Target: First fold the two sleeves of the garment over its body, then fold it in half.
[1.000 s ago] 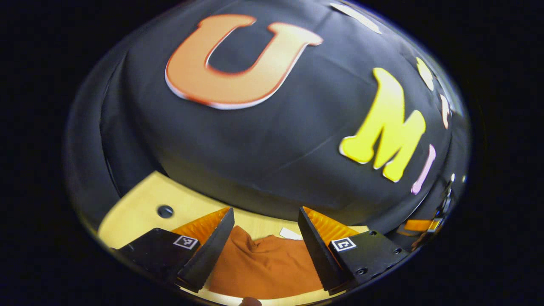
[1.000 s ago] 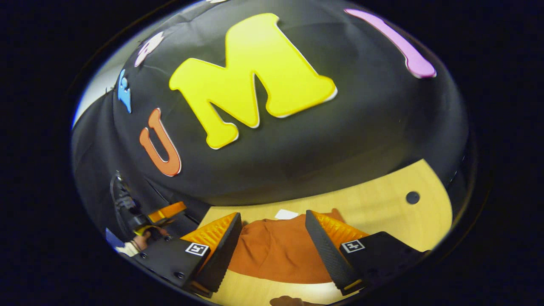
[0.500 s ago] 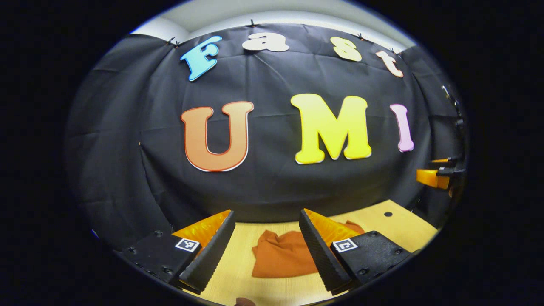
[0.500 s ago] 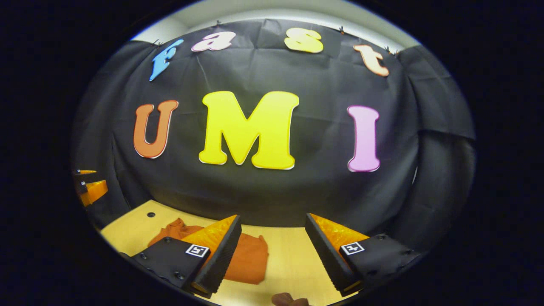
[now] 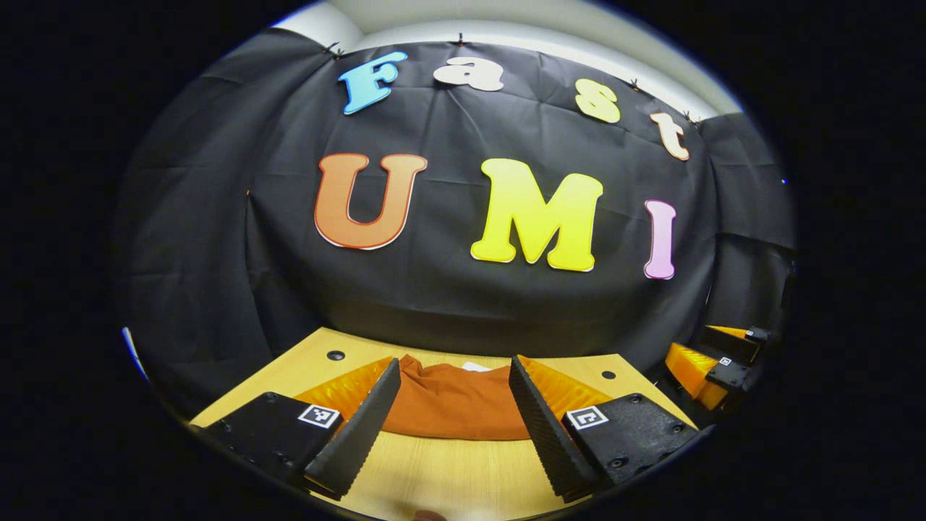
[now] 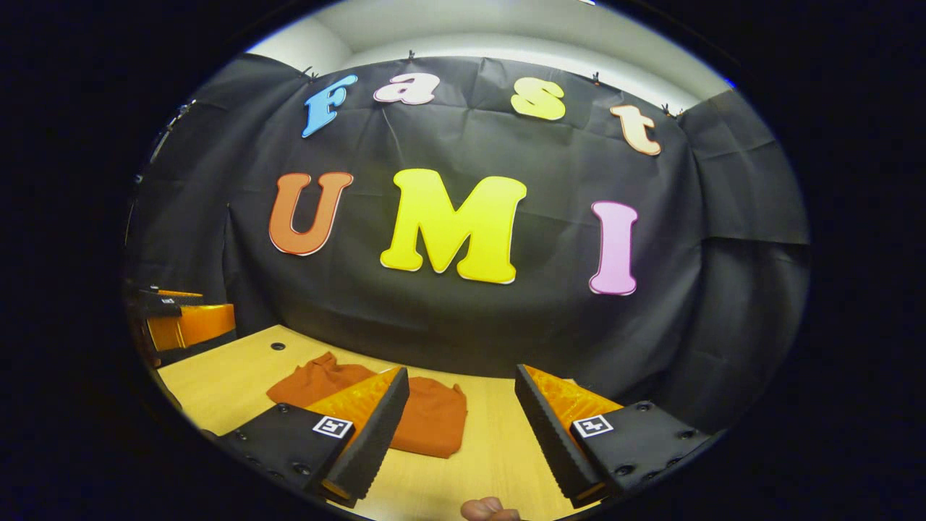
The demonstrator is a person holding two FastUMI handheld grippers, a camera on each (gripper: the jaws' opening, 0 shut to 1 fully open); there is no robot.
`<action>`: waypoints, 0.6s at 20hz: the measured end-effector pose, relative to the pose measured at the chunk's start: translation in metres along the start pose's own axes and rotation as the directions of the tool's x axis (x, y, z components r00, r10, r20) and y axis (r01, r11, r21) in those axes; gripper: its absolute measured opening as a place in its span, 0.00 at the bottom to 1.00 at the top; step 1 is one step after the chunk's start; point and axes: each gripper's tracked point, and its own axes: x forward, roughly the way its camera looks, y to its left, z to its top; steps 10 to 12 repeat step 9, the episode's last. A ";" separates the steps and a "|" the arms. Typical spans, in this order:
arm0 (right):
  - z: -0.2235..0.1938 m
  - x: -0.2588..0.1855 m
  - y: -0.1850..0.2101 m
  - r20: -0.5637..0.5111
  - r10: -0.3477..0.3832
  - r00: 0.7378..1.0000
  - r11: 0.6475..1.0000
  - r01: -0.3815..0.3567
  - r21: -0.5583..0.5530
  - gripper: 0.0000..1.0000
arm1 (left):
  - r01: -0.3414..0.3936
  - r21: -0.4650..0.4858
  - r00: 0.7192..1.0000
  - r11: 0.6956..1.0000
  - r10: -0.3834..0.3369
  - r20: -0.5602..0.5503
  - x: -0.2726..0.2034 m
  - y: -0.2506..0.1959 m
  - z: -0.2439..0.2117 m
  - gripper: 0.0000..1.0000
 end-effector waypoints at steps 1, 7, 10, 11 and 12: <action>0.001 -0.002 0.001 0.004 0.007 1.000 1.000 -0.007 -0.001 0.94 | 0.008 0.018 1.000 1.000 -0.008 0.006 0.000 -0.007 0.001 0.98; 0.004 -0.001 0.001 0.027 0.028 0.999 1.000 -0.028 0.002 0.94 | 0.032 0.032 0.999 0.999 -0.033 0.018 -0.003 -0.020 0.004 0.98; 0.004 0.001 0.001 0.027 0.033 0.999 0.999 -0.033 0.008 0.94 | 0.027 0.037 1.000 0.999 -0.028 0.015 -0.002 -0.020 0.004 0.98; 0.004 0.001 0.001 0.027 0.033 0.999 0.999 -0.033 0.008 0.94 | 0.027 0.037 1.000 0.999 -0.028 0.015 -0.002 -0.020 0.004 0.98; 0.004 0.001 0.001 0.027 0.033 0.999 0.999 -0.033 0.008 0.94 | 0.027 0.037 1.000 0.999 -0.028 0.015 -0.002 -0.020 0.004 0.98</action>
